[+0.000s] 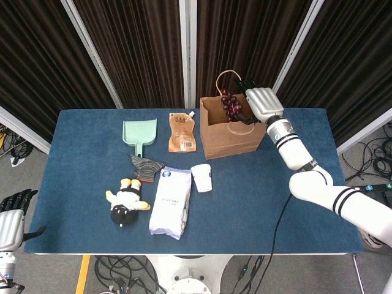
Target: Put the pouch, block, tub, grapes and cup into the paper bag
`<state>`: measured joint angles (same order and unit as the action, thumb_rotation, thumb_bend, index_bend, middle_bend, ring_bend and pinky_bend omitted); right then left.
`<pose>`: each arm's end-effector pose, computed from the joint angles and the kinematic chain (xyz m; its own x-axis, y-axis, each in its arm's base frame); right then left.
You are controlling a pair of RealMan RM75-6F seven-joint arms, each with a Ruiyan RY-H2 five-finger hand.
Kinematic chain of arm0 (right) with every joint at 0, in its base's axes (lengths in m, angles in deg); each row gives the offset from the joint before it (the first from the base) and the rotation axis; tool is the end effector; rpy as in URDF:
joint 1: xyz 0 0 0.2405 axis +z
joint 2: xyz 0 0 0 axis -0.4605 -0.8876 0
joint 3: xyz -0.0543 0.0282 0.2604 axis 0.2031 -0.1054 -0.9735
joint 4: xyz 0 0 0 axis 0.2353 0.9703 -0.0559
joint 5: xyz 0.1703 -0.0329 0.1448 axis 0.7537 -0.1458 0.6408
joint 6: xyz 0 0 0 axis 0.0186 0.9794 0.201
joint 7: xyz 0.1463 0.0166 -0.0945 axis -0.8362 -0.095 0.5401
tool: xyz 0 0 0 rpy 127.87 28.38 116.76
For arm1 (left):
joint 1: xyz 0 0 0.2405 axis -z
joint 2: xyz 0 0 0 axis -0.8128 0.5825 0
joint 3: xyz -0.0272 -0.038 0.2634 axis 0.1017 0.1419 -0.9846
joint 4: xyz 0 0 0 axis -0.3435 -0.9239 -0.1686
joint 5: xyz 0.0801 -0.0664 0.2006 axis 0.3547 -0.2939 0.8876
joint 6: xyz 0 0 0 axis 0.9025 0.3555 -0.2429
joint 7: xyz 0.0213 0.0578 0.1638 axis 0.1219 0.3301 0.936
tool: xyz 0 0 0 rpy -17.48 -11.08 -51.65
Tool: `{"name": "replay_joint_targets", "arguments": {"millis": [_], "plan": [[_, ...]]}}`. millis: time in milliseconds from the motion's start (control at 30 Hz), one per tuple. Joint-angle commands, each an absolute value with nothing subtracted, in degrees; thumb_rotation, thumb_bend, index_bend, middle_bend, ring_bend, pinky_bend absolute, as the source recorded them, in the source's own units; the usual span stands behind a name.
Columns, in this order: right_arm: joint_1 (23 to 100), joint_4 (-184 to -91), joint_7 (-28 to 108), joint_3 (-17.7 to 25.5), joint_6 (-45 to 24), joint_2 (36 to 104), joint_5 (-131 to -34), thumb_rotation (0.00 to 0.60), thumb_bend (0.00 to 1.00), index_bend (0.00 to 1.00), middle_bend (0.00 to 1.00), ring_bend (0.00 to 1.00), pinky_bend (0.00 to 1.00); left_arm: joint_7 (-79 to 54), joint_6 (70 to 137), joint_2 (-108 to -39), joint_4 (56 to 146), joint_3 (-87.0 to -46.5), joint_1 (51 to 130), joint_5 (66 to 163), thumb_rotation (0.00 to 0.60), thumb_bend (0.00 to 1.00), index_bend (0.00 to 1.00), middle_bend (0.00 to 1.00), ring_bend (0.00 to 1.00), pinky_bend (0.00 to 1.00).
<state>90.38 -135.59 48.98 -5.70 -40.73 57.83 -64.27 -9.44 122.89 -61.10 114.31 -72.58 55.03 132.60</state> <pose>-0.0754 -0.5387 0.1089 0.3531 -0.1971 0.9146 -0.9160 -0.2717 0.2951 -0.3738 0.1852 0.1211 0.4309 0.0705 0.8997 0.8828 0.1739 -0.4364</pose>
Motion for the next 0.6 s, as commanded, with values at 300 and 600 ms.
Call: {"name": "replay_joint_targets", "arguments": {"millis": [300, 600], "plan": [[75.60, -151.98, 36.82, -5.56, -24.27, 46.84, -82.96, 0.600, 0.15, 0.00, 0.15, 0.00, 0.12, -9.24, 122.65, -61.13, 114.32, -72.40, 55.48, 132.93, 0.600, 0.03, 0.22, 0.24, 0.16, 0.15], [60.56, -160.36, 22.80, 4.27, -14.14, 36.54, -100.89, 0.600, 0.09, 0.00, 0.25, 0.09, 0.27, -8.79, 122.45, -61.06, 114.35, -72.14, 56.20, 133.50, 0.600, 0.03, 0.22, 0.24, 0.16, 0.15]]}}
